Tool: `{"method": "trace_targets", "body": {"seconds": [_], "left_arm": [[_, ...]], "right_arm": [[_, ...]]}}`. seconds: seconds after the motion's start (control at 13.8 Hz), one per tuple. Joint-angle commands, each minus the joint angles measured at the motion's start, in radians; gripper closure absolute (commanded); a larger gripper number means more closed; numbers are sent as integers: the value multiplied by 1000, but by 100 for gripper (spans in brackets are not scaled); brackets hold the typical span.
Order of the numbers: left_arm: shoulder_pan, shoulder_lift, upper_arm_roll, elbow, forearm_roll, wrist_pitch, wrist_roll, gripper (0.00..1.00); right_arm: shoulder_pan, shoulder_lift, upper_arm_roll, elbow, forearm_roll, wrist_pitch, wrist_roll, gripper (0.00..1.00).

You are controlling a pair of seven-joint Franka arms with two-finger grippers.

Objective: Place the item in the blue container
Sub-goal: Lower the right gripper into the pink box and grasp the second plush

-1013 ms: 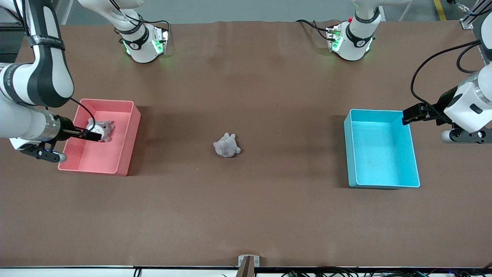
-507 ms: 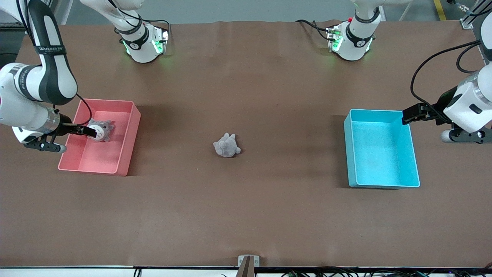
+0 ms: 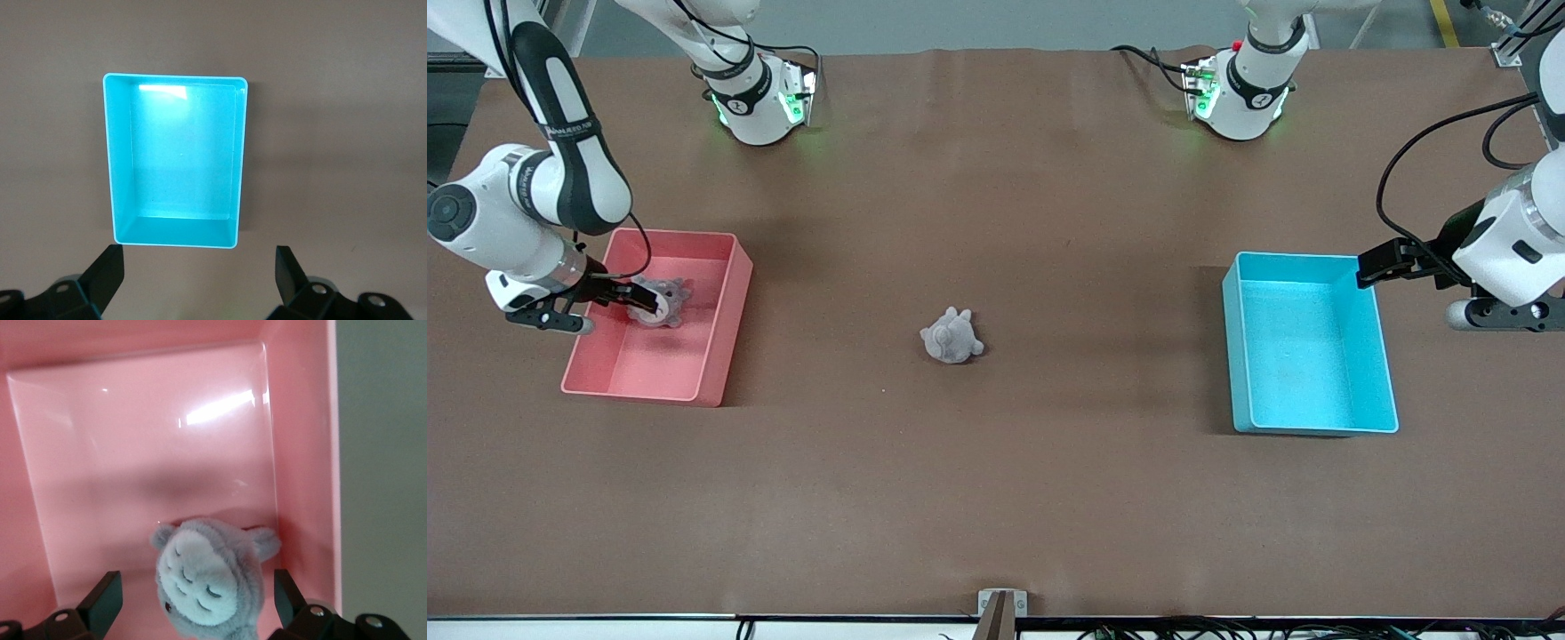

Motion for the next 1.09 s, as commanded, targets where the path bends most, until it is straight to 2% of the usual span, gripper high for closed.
{"method": "trace_targets", "body": {"seconds": [0.0,0.58,1.01], "left_arm": [[4,5,2,14,-26,-15,17,0],[4,5,1,14,-26,-19,17,0],[4,5,2,14,-34,-21,17,0]], "right_arm": [[-43,27,22,-26,-11,29,-4,0],[-41,44,24,-30,1,18,8,0],[-23,63,24,-28,44,18,11,0]]}}
